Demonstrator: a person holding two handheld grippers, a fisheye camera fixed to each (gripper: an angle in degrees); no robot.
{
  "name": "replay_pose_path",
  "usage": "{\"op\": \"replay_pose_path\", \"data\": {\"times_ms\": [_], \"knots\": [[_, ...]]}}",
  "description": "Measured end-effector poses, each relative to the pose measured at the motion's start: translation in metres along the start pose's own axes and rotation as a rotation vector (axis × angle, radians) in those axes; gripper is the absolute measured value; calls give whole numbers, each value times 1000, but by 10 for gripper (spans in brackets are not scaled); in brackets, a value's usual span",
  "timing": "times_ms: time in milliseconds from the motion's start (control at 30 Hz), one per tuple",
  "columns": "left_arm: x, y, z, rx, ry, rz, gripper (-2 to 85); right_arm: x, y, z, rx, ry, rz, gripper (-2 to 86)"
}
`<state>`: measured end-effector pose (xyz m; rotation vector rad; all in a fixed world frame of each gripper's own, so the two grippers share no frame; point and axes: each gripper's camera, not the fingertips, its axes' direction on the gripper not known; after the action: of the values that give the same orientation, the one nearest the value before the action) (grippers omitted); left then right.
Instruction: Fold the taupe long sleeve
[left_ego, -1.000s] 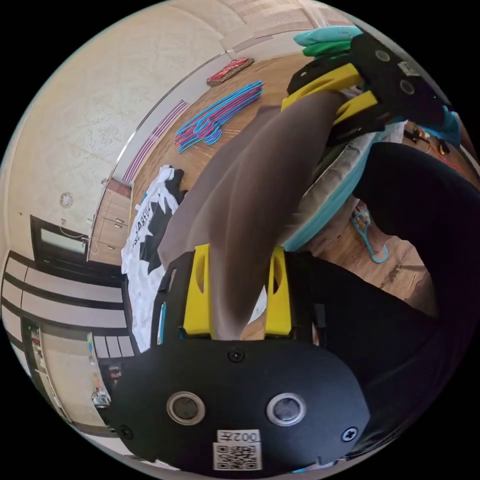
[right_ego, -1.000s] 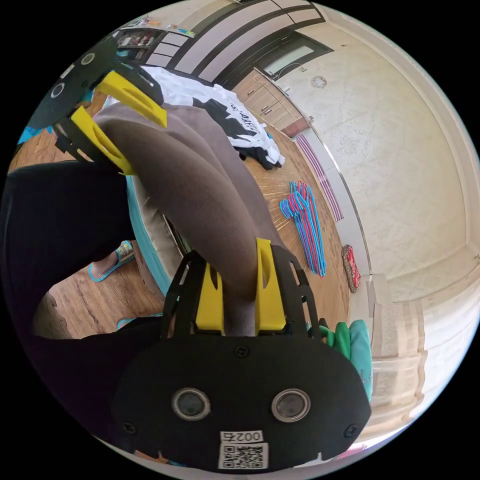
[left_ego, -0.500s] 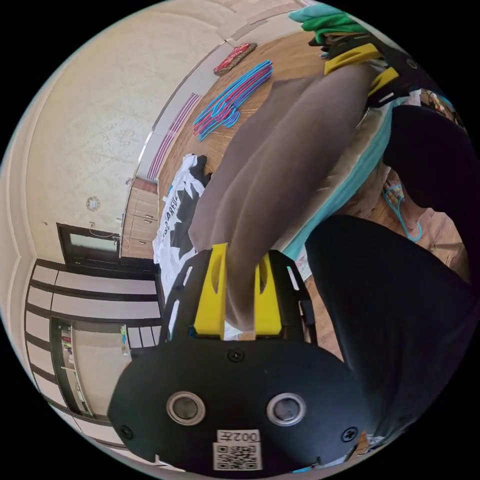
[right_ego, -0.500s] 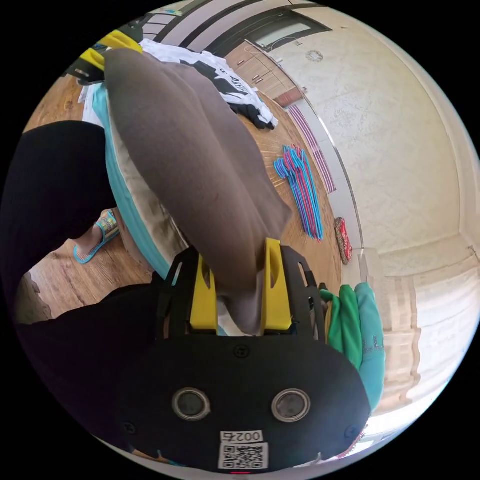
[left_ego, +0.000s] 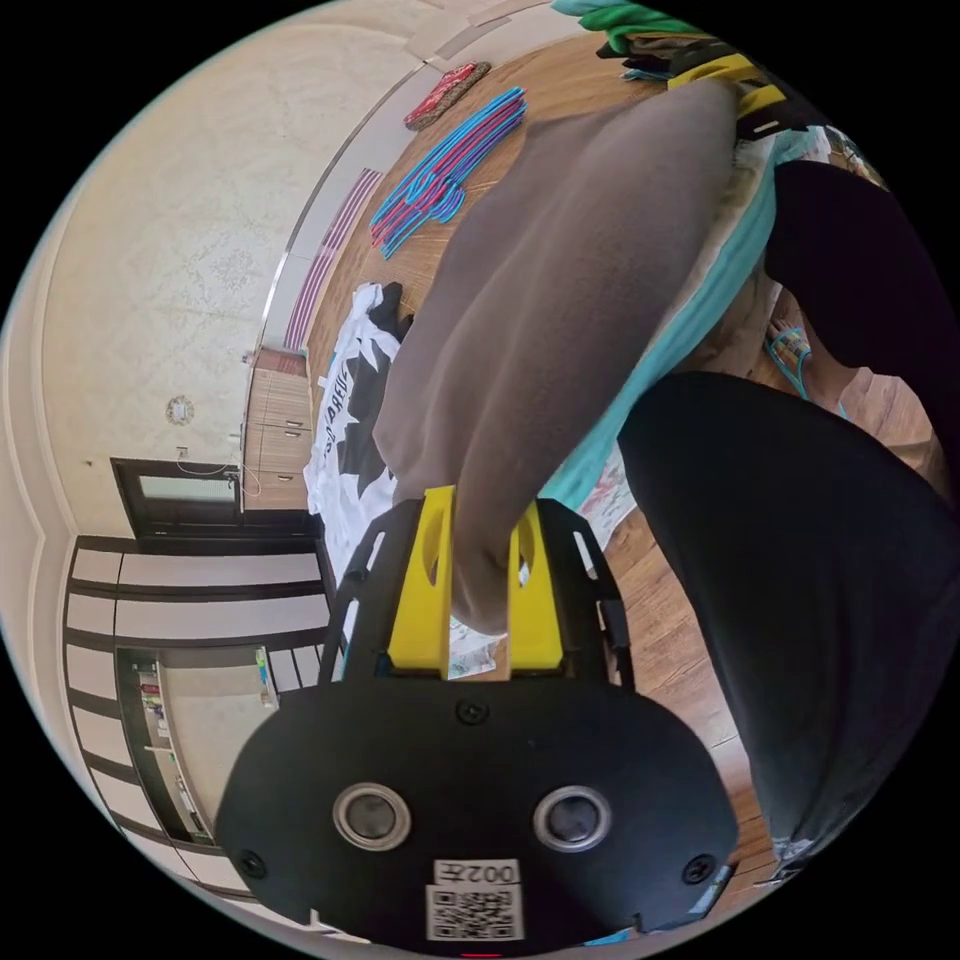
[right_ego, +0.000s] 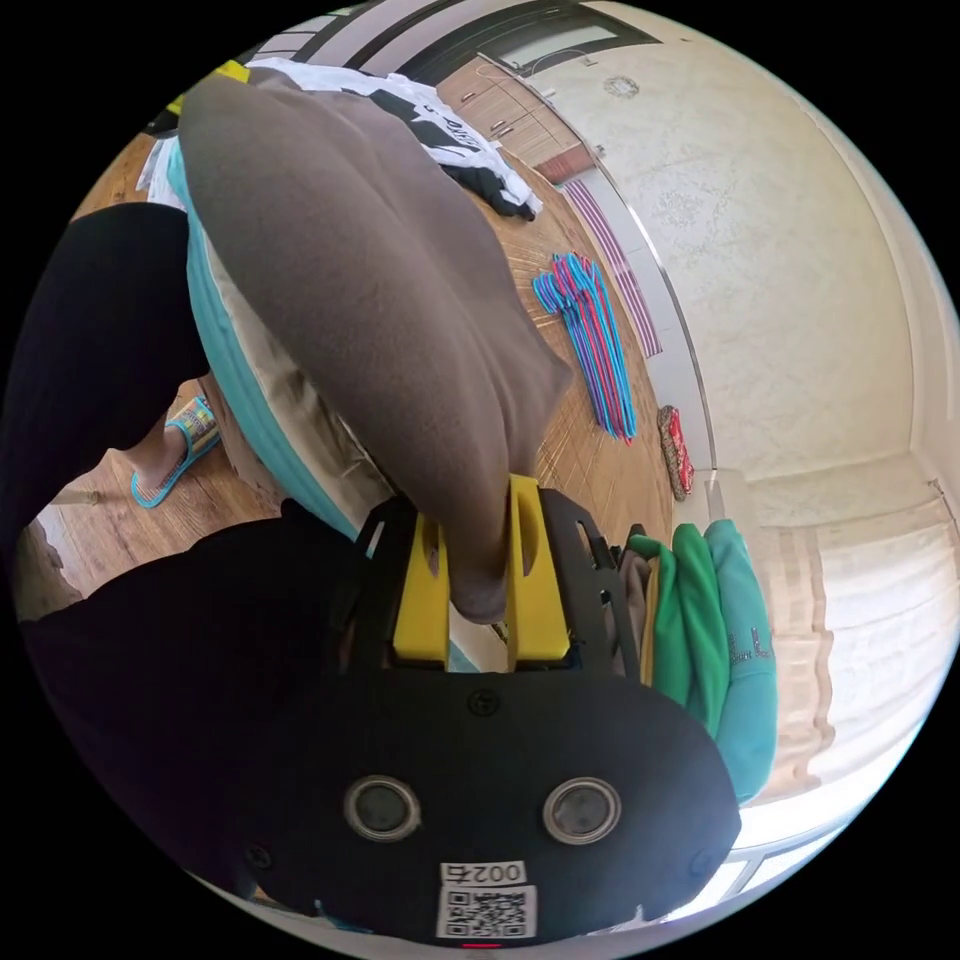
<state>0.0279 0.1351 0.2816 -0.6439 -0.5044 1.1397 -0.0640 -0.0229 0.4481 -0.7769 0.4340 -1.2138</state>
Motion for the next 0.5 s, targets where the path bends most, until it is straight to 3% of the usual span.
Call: {"op": "replay_pose_path", "data": {"times_ms": [200, 500], "knots": [[-22, 8, -26, 7, -14, 27, 65, 32, 26, 4, 28, -38, 36, 63], [-131, -6, -91, 55, 188, 158, 58, 131, 40, -1, 60, -76, 20, 52]]}}
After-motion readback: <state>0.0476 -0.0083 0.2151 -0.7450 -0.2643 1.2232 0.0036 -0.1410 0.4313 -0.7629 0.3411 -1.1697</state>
